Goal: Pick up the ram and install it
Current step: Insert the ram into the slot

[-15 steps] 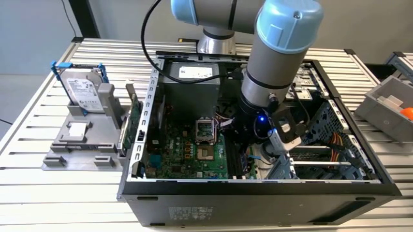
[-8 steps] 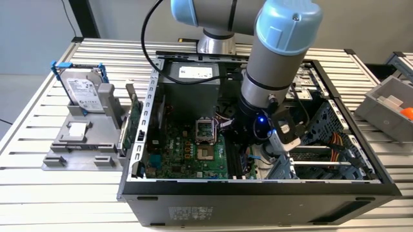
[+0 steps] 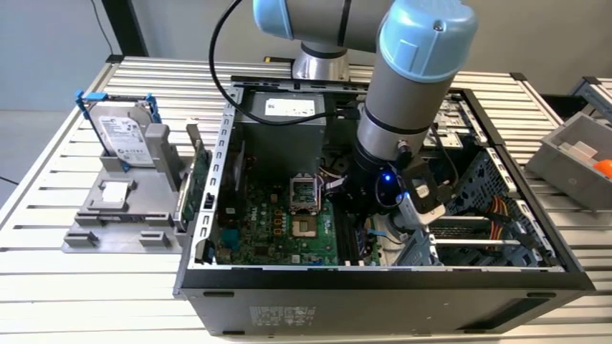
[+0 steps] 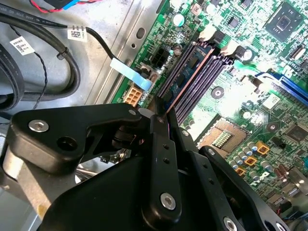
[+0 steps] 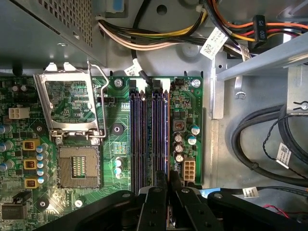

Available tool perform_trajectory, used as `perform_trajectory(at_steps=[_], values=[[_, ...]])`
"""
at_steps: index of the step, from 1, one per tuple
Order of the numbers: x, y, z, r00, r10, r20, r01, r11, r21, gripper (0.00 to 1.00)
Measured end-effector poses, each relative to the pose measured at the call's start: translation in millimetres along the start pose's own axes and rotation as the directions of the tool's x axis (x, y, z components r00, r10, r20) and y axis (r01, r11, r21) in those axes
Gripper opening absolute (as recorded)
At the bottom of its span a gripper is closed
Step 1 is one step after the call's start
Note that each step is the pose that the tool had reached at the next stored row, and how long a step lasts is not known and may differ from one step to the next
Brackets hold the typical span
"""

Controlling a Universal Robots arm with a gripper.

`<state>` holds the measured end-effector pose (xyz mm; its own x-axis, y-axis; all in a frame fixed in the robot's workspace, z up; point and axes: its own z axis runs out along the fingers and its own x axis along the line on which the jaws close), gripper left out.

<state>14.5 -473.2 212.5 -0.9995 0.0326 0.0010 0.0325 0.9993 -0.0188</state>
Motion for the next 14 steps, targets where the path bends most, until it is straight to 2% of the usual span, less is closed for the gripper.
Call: perform_trajectory(at_steps=[4, 14], values=[[0.0, 0.1, 2.4, 1.0000, 0.000, 0.0001, 0.000, 1.0000, -0.0001, 0.00], [0.0, 0.0, 2.9, 1.0000, 0.000, 0.0000, 0.000, 1.0000, 0.0000, 0.00]])
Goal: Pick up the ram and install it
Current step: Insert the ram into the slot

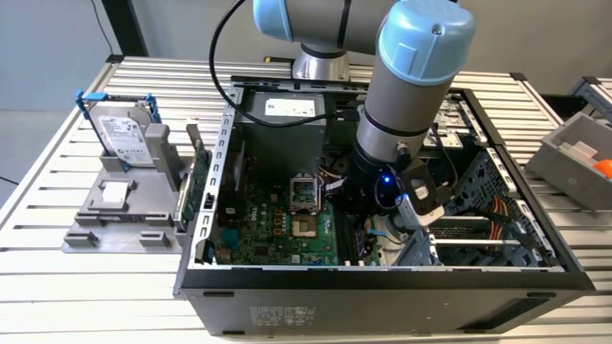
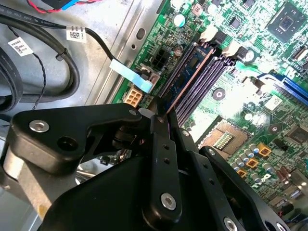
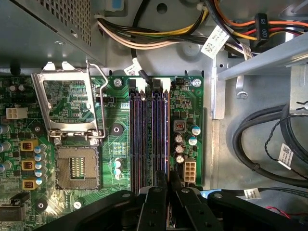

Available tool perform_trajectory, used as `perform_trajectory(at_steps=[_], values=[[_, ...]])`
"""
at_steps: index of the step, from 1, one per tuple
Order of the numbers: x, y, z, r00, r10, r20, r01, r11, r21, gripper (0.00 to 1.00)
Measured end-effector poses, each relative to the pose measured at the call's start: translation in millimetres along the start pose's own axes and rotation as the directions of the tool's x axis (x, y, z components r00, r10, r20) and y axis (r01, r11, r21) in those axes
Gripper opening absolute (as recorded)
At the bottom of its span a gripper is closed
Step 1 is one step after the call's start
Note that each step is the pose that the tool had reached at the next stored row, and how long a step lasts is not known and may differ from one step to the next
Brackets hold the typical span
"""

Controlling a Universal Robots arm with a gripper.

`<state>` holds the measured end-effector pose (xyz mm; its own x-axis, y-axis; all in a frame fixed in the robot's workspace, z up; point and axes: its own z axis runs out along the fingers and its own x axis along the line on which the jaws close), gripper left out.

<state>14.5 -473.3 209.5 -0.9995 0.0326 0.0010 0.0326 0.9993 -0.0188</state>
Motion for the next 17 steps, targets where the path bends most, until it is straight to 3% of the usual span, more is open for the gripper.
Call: perform_trajectory(at_steps=[1, 2, 5, 7, 15, 17], values=[[0.0, 0.0, 0.1, 1.0000, 0.000, 0.0000, 0.000, 1.0000, 0.0000, 0.00], [0.0, 0.0, 0.1, 1.0000, 0.000, -0.0001, 0.000, 1.0000, -0.0001, 1.00], [0.0, 0.0, 0.0, 1.0000, 0.000, 0.0000, 0.000, 1.0000, 0.0000, 1.00], [0.0, 0.0, -3.2, 1.0000, 0.000, 0.0000, 0.000, 1.0000, -0.0002, 1.00], [0.0, -0.8, -37.0, 1.0000, 0.000, -0.0031, 0.000, 1.0000, 0.0000, 1.00], [0.0, -0.9, -38.7, 1.0000, 0.000, -0.0031, 0.000, 1.0000, -0.0004, 1.00]])
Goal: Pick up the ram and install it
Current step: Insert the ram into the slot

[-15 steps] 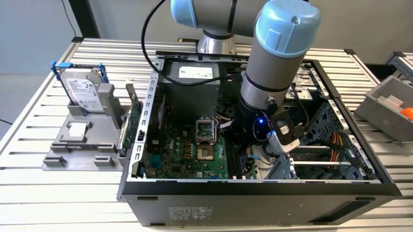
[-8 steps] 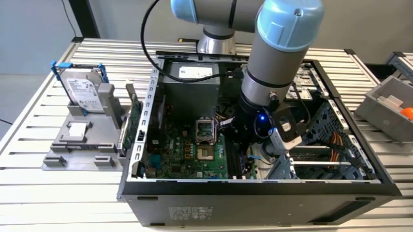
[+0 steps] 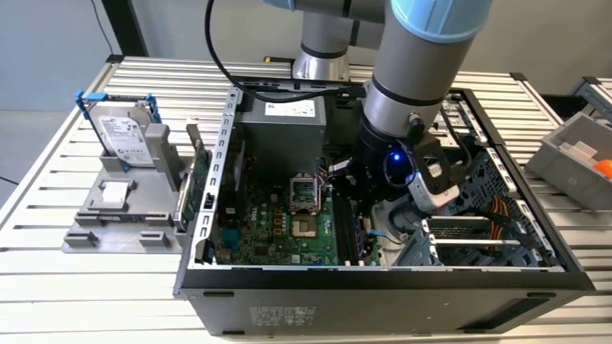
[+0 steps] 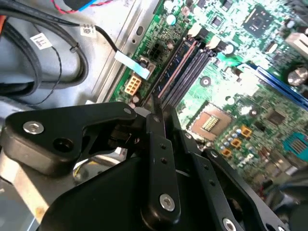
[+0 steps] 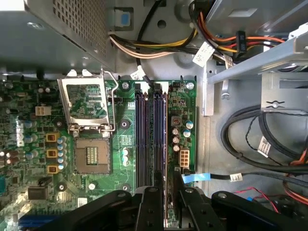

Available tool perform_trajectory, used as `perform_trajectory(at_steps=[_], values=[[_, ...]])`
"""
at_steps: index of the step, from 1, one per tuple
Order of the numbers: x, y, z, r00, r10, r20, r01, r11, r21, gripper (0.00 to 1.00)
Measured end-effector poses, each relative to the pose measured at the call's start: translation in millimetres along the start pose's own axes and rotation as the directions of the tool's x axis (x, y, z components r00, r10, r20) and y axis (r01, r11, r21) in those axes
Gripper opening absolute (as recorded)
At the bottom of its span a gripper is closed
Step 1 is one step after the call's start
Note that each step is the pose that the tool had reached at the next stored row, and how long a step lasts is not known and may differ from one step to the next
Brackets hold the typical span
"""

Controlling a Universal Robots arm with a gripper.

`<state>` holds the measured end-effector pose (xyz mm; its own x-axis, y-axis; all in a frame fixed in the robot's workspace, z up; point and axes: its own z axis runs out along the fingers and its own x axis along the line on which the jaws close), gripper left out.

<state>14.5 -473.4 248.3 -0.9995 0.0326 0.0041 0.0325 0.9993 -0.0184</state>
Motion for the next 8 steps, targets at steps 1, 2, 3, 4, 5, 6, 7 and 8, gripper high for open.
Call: perform_trajectory(at_steps=[1, 2, 3, 4, 5, 6, 7, 8], values=[[0.0, 0.0, 0.0, 1.0000, 0.000, 0.0000, 0.000, 1.0000, -0.0001, 1.00], [0.0, 0.0, 0.0, 1.0000, 0.000, 0.0000, 0.000, 1.0000, -0.0002, 1.00], [0.0, -0.1, -0.1, 1.0000, 0.000, 0.0000, 0.000, 1.0000, -0.0001, 0.00], [0.0, -0.1, -0.2, 1.0000, 0.000, 0.0000, 0.000, 1.0000, 0.0000, 0.00], [0.0, -0.1, -0.3, 1.0000, 0.000, 0.0000, 0.000, 1.0000, 0.0000, 0.00], [0.0, -0.2, -0.3, 1.0000, 0.000, -0.0001, 0.000, 1.0000, 0.0001, 0.00], [0.0, -0.2, -0.4, 1.0000, 0.000, 0.0000, 0.000, 1.0000, 0.0000, 0.00], [0.0, -0.2, -0.4, 1.0000, 0.000, 0.0000, 0.000, 1.0000, 0.0000, 0.00]])
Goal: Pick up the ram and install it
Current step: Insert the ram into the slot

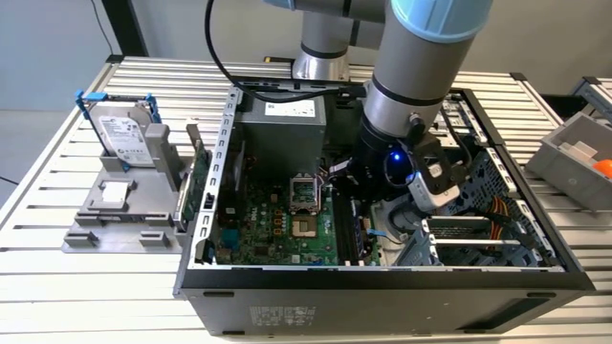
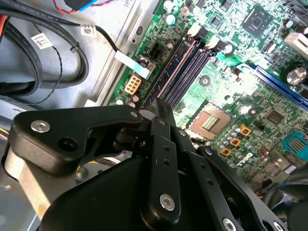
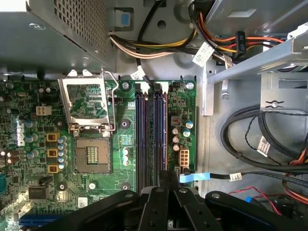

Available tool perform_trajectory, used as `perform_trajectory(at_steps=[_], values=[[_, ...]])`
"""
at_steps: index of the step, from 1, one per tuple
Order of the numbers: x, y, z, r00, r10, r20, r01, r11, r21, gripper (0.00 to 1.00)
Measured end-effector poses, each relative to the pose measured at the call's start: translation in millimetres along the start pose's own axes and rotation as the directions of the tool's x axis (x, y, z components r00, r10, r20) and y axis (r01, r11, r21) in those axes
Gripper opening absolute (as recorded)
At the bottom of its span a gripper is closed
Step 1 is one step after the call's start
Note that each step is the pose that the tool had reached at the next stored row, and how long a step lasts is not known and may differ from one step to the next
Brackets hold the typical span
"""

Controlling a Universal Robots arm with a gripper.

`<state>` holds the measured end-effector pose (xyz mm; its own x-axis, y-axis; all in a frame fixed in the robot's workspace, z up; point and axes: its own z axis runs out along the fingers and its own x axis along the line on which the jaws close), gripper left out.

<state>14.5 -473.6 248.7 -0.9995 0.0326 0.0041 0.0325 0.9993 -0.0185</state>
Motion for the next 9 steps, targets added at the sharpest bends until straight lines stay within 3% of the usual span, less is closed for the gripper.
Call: perform_trajectory(at_steps=[9], values=[[0.0, -0.5, -1.0, 1.0000, 0.000, 0.0000, 0.000, 1.0000, 0.0001, 0.00]])
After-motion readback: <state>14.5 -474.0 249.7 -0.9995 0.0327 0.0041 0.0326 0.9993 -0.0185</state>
